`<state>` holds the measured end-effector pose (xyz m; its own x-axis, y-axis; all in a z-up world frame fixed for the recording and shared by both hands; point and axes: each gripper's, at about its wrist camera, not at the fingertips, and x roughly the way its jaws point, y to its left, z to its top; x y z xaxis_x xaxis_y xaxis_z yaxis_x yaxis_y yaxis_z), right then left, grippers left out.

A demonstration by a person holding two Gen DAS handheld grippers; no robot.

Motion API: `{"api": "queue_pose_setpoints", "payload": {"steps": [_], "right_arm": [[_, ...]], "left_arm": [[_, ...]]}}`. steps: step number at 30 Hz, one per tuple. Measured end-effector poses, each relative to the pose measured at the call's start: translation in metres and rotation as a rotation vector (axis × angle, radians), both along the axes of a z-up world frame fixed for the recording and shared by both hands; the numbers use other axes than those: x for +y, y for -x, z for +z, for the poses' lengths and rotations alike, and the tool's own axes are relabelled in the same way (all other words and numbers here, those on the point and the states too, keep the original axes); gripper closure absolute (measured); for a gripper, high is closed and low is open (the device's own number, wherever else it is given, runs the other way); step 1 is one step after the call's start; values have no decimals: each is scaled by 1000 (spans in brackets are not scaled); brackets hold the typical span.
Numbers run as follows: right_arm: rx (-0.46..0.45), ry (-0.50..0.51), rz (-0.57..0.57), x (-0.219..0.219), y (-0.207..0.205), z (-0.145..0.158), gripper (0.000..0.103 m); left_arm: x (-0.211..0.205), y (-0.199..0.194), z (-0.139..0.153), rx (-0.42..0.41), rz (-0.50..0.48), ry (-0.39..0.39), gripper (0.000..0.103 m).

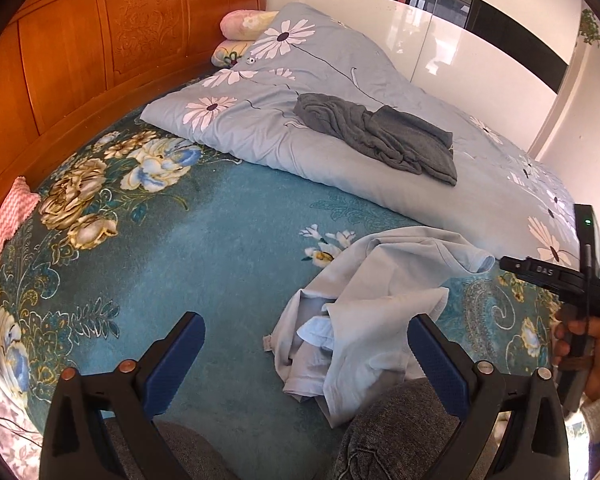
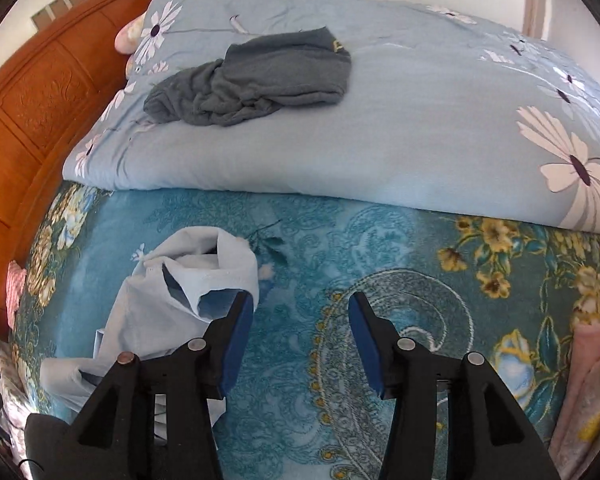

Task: Fold clothes
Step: 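Lower the sweatshirt onto the teal blanket with the right gripper, then grasp the sweatshirt shoulder with the left gripper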

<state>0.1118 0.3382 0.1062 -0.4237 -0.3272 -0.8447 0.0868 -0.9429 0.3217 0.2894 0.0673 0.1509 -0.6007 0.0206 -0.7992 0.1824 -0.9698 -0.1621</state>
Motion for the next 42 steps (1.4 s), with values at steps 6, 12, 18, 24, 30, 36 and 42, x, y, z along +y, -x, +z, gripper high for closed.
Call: {"api": "queue_pose_setpoints", "payload": {"steps": [6, 12, 18, 24, 30, 36, 42], "right_arm": [[13, 104, -30, 8, -24, 1, 52], [-25, 125, 7, -14, -15, -8, 52], [-63, 147, 43, -35, -7, -18, 67], [-101, 168, 79, -57, 2, -27, 101], [29, 91, 38, -2, -11, 12, 101], [186, -168, -175, 85, -33, 47, 103], [110, -140, -219, 122, -31, 20, 103]], "left_arm": [[-5, -1, -2, 5, 64, 18, 0], [-13, -9, 1, 13, 88, 4, 0], [-22, -19, 5, 20, 107, -14, 0], [-31, -27, 8, 27, 124, -32, 0], [-25, -18, -4, -3, 89, -51, 0], [-13, 4, -11, -22, 25, -36, 0], [13, 60, -24, -67, -115, -3, 0]]}}
